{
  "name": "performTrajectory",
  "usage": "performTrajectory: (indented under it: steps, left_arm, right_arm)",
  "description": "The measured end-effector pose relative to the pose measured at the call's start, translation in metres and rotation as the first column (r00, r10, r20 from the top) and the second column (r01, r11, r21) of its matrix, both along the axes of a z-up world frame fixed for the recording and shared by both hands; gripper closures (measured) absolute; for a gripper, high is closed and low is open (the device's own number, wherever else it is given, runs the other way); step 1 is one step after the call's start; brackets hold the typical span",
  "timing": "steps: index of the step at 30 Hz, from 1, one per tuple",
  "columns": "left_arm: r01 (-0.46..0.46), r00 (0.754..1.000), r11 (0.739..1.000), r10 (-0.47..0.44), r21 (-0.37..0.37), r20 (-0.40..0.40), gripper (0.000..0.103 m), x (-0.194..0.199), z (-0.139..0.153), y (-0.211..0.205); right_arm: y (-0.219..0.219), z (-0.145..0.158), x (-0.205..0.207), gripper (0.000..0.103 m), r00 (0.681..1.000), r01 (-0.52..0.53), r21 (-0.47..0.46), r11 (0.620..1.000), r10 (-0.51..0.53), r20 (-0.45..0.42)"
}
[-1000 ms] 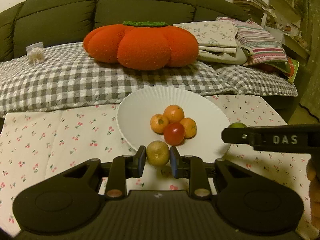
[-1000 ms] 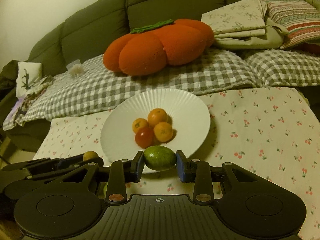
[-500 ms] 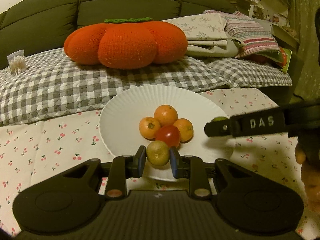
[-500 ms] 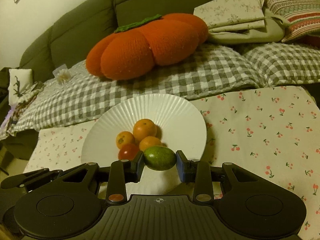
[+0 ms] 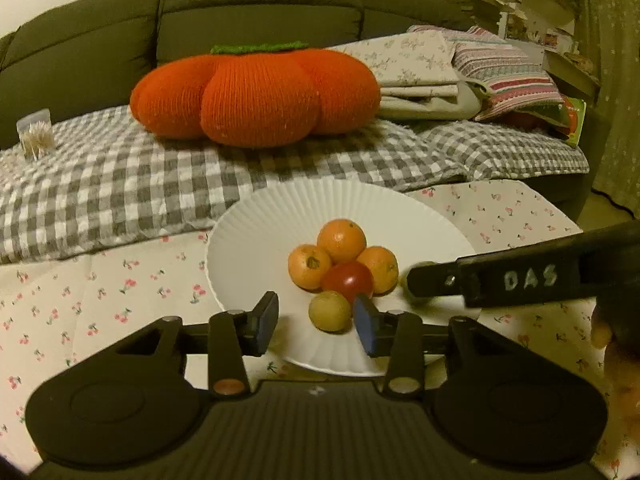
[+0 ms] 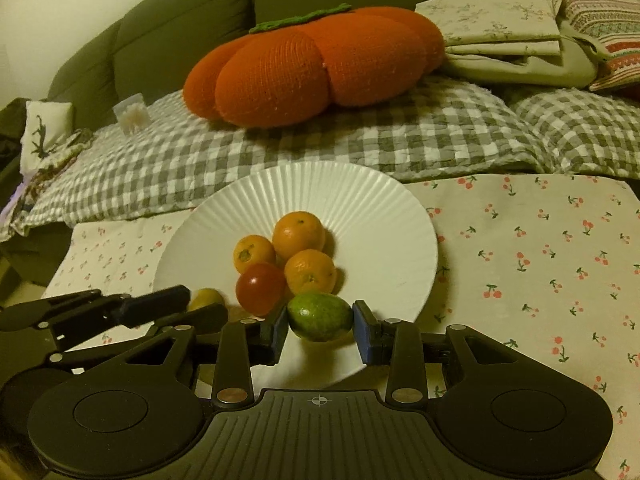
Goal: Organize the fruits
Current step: 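Open both tools to release the yellow and green fruits onto the plate, then move both open tools back to the loose fruits on the cloth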
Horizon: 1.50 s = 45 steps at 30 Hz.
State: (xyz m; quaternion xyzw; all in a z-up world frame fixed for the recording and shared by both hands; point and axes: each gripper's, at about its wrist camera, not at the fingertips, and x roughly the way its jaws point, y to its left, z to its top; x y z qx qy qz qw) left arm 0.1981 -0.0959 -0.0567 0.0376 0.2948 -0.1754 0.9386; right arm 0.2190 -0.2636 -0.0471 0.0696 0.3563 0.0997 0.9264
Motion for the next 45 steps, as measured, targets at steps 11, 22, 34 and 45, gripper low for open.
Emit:
performTrajectory:
  steps: [11, 22, 34, 45]
  left_arm:
    - [-0.085, 0.996, 0.992, 0.083, -0.094, -0.034, 0.058, -0.006, 0.015, 0.036]
    - [-0.155, 0.986, 0.982, 0.147, -0.106, -0.079, 0.045, -0.032, 0.027, 0.056]
    - [-0.263, 0.962, 0.963, 0.258, -0.051, -0.092, 0.008, -0.072, 0.034, 0.081]
    - [-0.304, 0.949, 0.95, 0.296, -0.074, -0.11, 0.004, -0.102, 0.04, 0.107]
  right_arm:
    - [-0.019, 0.017, -0.007, 0.057, 0.999, 0.05, 0.099, 0.994, -0.051, 0.007]
    - [0.001, 0.035, -0.036, 0.035, 0.999, 0.011, 0.08, 0.997, -0.015, 0.046]
    - [0.028, 0.042, -0.077, 0.005, 0.997, -0.048, 0.022, 0.999, 0.046, 0.064]
    - [0.045, 0.051, -0.104, 0.0, 0.99, -0.082, 0.005, 0.997, 0.08, 0.112]
